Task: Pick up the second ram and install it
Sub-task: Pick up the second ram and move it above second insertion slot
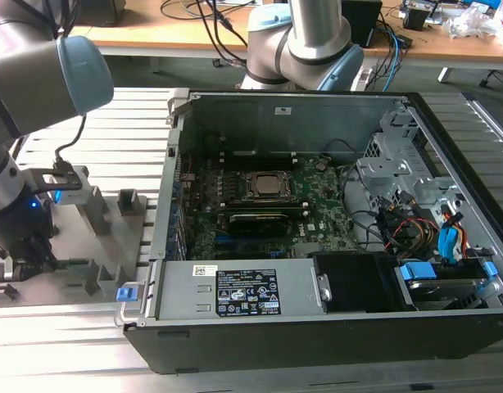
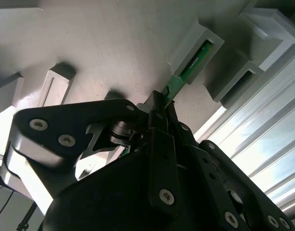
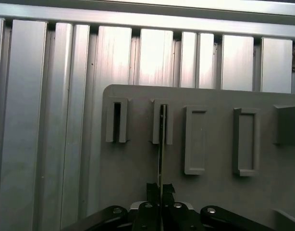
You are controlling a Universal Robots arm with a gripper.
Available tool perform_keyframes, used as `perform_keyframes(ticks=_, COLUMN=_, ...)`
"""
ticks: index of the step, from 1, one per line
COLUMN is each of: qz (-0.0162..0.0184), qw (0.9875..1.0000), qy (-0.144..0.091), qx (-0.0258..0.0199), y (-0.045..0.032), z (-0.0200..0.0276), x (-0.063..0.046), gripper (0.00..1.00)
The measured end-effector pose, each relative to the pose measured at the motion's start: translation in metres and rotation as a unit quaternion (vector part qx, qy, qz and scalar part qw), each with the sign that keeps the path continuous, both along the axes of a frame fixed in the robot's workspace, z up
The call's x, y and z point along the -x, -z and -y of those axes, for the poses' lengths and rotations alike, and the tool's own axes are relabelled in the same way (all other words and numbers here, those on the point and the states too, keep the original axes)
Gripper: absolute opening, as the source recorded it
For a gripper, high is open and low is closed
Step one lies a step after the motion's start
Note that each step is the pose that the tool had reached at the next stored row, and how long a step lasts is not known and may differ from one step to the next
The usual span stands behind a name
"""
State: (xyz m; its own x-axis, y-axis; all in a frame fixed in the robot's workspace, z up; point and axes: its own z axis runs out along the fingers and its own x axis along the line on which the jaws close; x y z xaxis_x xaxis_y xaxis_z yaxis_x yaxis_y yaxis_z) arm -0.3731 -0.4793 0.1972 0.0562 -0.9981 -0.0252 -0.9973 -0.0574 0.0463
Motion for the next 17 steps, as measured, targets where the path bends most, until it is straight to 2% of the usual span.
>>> perform_keyframes(ticks=17, qz=0.0, qw=1.0, qy=0.0, qx=0.0, y=-0.0101, z=0.0, x=0.0, gripper=0.14)
